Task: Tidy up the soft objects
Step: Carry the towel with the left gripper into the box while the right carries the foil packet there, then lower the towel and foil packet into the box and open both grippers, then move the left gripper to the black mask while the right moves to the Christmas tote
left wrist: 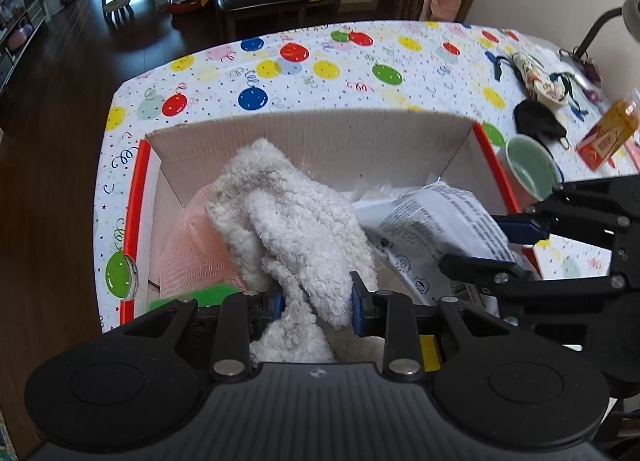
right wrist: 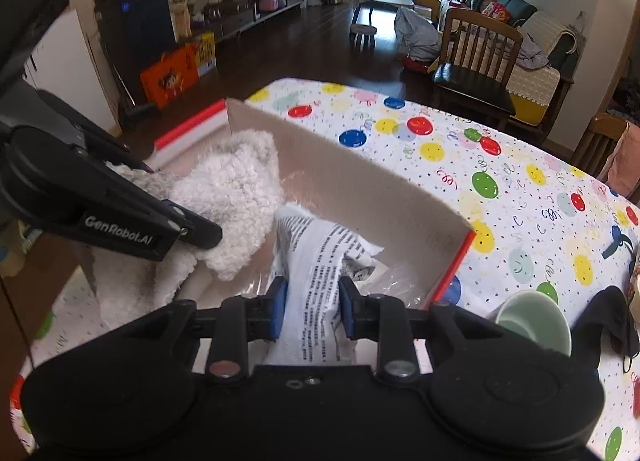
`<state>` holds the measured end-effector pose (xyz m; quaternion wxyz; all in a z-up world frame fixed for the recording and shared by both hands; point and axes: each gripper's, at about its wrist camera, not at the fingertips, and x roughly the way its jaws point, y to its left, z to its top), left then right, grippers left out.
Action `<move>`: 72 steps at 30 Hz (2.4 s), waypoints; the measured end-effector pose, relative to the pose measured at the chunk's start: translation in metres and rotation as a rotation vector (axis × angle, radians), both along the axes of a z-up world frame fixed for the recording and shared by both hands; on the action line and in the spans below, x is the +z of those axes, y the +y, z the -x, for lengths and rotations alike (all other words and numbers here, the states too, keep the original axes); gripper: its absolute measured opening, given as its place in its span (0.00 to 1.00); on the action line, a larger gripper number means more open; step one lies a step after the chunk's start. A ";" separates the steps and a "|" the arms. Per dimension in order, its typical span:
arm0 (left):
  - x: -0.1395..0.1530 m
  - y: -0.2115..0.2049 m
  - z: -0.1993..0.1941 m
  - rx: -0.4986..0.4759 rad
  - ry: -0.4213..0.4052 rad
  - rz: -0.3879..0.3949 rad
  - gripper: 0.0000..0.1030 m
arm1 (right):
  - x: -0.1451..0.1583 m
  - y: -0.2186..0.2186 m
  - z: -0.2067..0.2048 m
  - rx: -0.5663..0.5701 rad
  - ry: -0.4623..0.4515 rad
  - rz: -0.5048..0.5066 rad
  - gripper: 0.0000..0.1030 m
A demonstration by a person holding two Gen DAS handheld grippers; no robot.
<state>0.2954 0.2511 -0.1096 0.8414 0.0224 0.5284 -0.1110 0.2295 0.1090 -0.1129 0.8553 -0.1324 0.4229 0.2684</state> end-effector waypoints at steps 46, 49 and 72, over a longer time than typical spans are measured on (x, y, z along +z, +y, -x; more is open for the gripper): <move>0.026 -0.015 0.030 -0.054 -0.152 -0.005 0.64 | 0.026 -0.025 0.033 -0.057 -0.007 -0.086 0.68; 0.035 -0.018 0.036 -0.064 -0.169 0.005 0.65 | 0.037 -0.034 0.040 -0.068 -0.022 -0.116 0.69; 0.073 -0.127 0.050 -0.076 -0.206 0.125 0.81 | 0.077 -0.173 0.058 -0.132 -0.059 -0.231 0.96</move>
